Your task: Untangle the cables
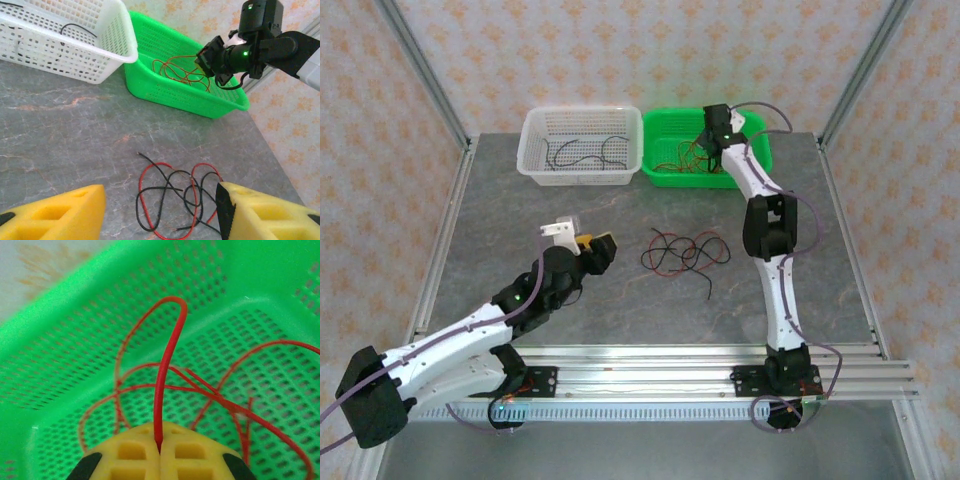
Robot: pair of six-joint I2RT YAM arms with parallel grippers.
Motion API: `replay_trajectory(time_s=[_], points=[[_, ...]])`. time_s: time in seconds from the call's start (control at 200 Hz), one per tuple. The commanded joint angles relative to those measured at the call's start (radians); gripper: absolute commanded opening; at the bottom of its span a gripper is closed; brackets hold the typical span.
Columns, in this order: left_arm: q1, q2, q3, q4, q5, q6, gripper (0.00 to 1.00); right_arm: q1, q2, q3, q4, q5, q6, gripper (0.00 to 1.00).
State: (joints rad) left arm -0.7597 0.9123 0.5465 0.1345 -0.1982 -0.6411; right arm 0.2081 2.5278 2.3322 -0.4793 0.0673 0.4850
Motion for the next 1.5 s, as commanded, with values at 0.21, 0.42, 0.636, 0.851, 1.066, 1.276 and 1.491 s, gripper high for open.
replay_trajectory(time_s=[0.21, 0.42, 0.636, 0.851, 1.066, 1.276, 1.491], points=[[-0.013, 0.058, 0.097, -0.207, 0.05, -0.116, 0.61, -0.016, -0.021, 0.113, -0.208, 0.049, -0.161, 0.46], [-0.014, 0.126, 0.145, -0.311, 0.063, -0.181, 0.61, -0.016, -0.095, 0.109, -0.28, 0.119, -0.242, 0.64], [-0.014, 0.202, 0.156, -0.326, 0.109, -0.231, 0.6, -0.003, -0.2, 0.035, -0.357, 0.183, -0.299, 0.65], [-0.014, 0.364, 0.189, -0.226, 0.245, -0.235, 0.58, 0.054, -0.448, -0.301, -0.299, 0.202, -0.321, 0.65], [0.007, 0.607, 0.288, -0.135, 0.328, -0.199, 0.52, 0.103, -0.805, -0.815, -0.104, 0.123, -0.273, 0.64], [0.042, 0.777, 0.374, -0.131, 0.294, -0.164, 0.49, 0.131, -1.063, -1.169, 0.003, 0.03, -0.207, 0.62], [0.048, 0.871, 0.432, -0.145, 0.262, -0.131, 0.47, 0.165, -1.22, -1.372, 0.056, -0.018, -0.13, 0.6]])
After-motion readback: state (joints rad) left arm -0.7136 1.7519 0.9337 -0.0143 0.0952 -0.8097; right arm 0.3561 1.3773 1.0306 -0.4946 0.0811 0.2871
